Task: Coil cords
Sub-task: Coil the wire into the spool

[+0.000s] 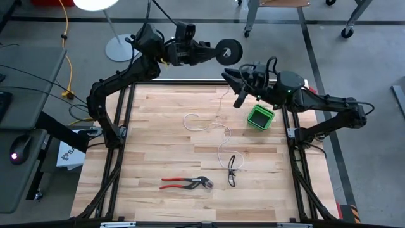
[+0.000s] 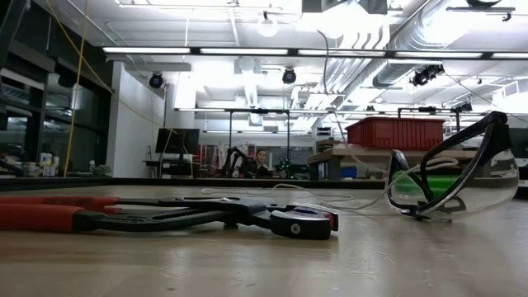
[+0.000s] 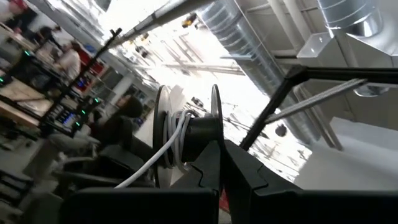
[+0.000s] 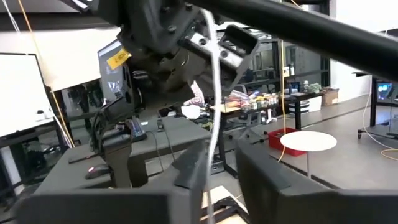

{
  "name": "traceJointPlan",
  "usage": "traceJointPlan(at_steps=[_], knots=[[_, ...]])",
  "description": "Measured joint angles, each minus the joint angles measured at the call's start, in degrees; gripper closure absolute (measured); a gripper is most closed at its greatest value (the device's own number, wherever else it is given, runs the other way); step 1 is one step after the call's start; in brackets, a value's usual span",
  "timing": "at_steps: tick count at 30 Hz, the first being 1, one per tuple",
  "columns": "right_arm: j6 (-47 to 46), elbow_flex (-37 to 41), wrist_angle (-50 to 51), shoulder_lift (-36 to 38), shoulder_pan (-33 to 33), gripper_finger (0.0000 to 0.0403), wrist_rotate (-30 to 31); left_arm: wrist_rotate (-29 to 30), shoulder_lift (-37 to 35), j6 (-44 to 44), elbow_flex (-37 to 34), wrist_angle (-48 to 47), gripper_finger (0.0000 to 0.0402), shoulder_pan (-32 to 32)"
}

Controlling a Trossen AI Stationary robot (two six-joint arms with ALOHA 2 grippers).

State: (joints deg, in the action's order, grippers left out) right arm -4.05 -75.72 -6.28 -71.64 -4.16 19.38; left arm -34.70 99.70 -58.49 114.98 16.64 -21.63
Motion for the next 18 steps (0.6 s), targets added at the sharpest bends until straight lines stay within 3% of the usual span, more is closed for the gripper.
traceJointPlan(at_steps=[4, 12, 15, 18], knots=[[0.0, 0.0, 0.0, -0.55, 0.02, 0.0392, -0.31, 1.91, 0.0, 1.14, 0.0, 0.02, 0.0401, 0.0], [-3.46, 0.01, -0.46, -0.57, 0.06, 0.04, -5.94, 6.41, 0.09, 4.52, -0.04, 2.86, 0.0401, -0.62], [-3.69, 0.02, -0.39, 0.24, 0.3, 0.0401, -7.72, 6.56, -0.1, 7.62, -0.04, 2.22, 0.0401, -1.76], [-3.91, 0.02, 0.08, 1.2, 0.58, 0.0402, -8.16, 4.62, -0.32, 4.82, -0.04, 2.12, 0.0401, -3.42]])
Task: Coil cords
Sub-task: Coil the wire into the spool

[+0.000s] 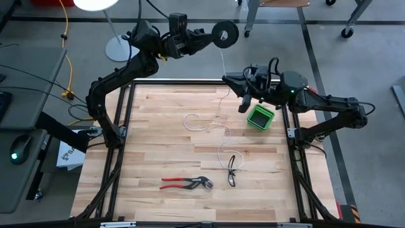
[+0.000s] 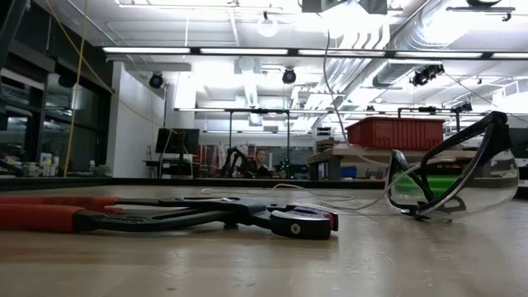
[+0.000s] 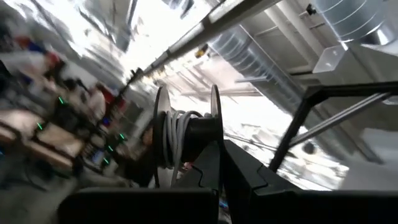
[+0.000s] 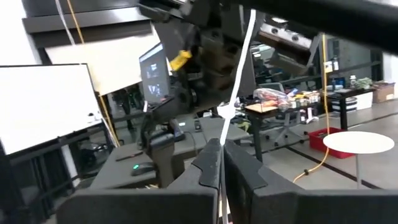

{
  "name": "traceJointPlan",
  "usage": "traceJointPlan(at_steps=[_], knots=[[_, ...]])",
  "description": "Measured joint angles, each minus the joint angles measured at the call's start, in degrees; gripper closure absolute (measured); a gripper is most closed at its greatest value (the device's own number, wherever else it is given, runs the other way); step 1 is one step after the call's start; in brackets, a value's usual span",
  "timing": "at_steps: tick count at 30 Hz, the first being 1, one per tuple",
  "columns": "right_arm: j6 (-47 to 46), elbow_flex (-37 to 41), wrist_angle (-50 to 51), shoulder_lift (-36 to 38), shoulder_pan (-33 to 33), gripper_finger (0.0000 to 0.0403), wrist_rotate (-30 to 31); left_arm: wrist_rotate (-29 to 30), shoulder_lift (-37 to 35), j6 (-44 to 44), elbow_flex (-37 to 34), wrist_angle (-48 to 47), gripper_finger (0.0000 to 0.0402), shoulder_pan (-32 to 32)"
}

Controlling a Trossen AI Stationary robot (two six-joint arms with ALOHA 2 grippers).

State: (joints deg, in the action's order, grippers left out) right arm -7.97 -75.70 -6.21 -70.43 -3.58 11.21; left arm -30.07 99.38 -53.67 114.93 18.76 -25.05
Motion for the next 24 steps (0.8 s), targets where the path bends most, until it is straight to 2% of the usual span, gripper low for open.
traceJointPlan(at_steps=[4, 9, 14, 19, 21, 24], knots=[[-0.07, 0.0, 2.3, 1.82, 0.8, 0.0402, -0.58, -6.61, -0.98, -4.98, 0.0, -4.57, 0.0401, -1.71], [-0.2, 0.0, 5.0, 3.97, 1.49, 0.0402, -1.74, -11.25, -4.28, -2.44, 0.02, -20.55, 0.0401, -2.95], [-2.42, 0.0, 4.82, 5.03, 1.49, 0.0402, -5.65, -10.07, -7.17, 4.72, 0.02, -35.57, 0.0401, -3.57], [-2.58, 0.0, 4.91, 4.96, 1.47, 0.0403, -7.84, -4.36, -8.93, 8.86, 0.02, -38.07, 0.0401, -3.51], [-2.56, 0.0, 5.02, 4.98, 1.38, 0.0403, -8.06, -5.01, -8.93, 8.28, 0.04, -38.25, 0.0401, -3.57], [-2.26, 0.0, 5.3, 4.96, 0.96, 0.0403, -8.23, -9.46, -8.76, 5.1, 0.04, -39.78, 0.0401, -3.59]])
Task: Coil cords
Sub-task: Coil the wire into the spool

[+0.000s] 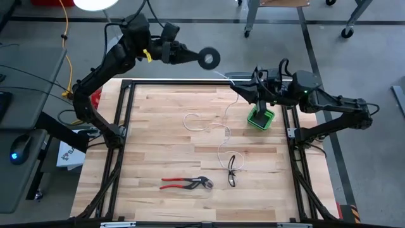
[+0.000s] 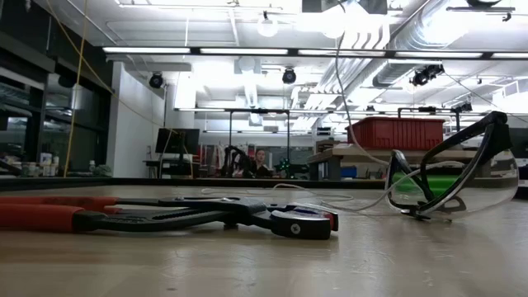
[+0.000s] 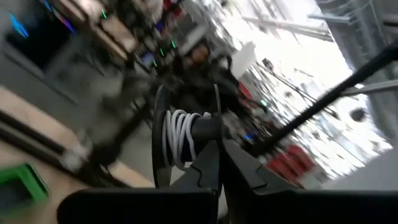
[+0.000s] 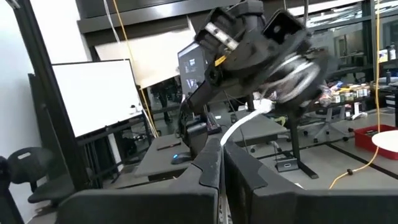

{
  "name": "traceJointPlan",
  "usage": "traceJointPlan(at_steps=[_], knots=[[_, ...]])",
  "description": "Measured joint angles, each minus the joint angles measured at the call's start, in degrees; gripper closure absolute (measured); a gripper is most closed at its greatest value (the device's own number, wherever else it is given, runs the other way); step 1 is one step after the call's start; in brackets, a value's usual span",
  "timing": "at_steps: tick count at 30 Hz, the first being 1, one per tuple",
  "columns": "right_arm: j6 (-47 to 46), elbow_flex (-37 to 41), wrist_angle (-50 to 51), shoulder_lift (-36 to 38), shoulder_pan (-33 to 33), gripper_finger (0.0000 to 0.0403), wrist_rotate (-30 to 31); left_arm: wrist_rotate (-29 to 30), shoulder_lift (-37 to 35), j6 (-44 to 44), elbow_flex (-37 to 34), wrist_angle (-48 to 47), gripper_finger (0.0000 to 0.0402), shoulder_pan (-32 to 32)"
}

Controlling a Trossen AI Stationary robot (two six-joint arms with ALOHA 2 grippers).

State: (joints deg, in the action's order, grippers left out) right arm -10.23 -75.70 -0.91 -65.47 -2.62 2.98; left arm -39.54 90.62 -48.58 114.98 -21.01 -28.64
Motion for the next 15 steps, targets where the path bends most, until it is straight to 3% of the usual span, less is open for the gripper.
traceJointPlan(at_steps=[8, 15], knots=[[0.19, 0.0, 0.72, 0.13, -0.01, 0.0403, 0.04, -9.04, 0.24, -2.32, 0.0, -10.31, 0.0401, 2.14], [1.2, 0.0, -0.75, 0.11, -0.01, 0.0403, 0.11, -10.79, 2.5, -2.76, 0.0, -11.43, 0.0401, 6.17]])
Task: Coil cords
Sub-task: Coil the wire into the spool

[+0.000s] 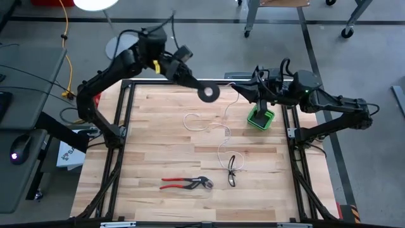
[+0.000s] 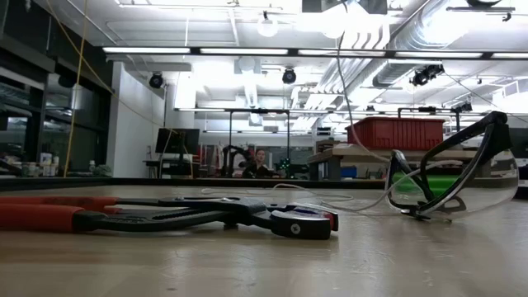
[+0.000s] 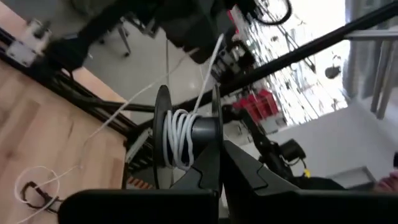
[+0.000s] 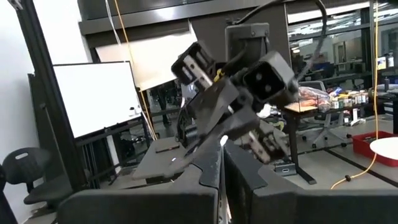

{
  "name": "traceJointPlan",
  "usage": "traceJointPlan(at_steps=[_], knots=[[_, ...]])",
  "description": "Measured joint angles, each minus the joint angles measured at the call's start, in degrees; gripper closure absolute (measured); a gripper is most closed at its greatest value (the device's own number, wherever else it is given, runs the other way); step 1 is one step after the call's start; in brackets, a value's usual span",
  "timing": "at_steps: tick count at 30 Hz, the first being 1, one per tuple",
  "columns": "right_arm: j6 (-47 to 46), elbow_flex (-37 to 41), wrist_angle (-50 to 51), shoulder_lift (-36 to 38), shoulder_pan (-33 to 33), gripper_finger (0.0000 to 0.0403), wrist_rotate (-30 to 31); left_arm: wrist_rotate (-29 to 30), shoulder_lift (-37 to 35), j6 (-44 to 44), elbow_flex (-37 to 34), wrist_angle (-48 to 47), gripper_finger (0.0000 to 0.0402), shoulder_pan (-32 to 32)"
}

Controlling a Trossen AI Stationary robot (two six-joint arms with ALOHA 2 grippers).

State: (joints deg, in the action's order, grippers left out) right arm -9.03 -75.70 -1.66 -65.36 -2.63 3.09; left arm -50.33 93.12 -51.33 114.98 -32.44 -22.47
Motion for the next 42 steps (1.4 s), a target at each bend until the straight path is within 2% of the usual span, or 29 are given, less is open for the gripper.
traceJointPlan(at_steps=[4, 11, 17, 22, 34, 37, 42], knots=[[0.03, 0.0, -0.38, -0.04, 0.0, 0.0403, -0.57, -1.73, 2.31, -1.06, 0.0, 2.45, 0.0401, 2.53], [1.65, 0.02, -3.33, -0.24, 0.02, 0.0403, -4.56, -7.76, 5.74, -11.9, 0.0, 15.23, 0.0401, 5.88], [3.01, 0.0, -5.26, -0.24, 0.0, 0.0403, -5.81, -8.72, 6.48, -19.75, 0.0, 25.18, 0.0402, 6.77], [3.67, 0.0, -8.65, -0.81, -0.57, 0.0403, -6.94, -7.64, 6.47, -21.94, -0.02, 29.15, 0.0402, 6.99], [-0.19, 0.0, -18.08, -6.23, -5.3, 0.0403, -16.33, -3.01, 6.67, -23.1, -0.02, 38.22, 0.0401, 8.6], [-2.2, -0.01, -21.92, -7.34, -6.44, 0.0403, -18.23, -0.29, 6.67, -23.15, -0.02, 41.14, 0.0402, 8.64], [-4.45, -0.03, -27.11, -9.32, -7.67, 0.0402, -17.99, 6.05, 7.12, -21.99, -0.02, 48.67, 0.0402, 8.6]])
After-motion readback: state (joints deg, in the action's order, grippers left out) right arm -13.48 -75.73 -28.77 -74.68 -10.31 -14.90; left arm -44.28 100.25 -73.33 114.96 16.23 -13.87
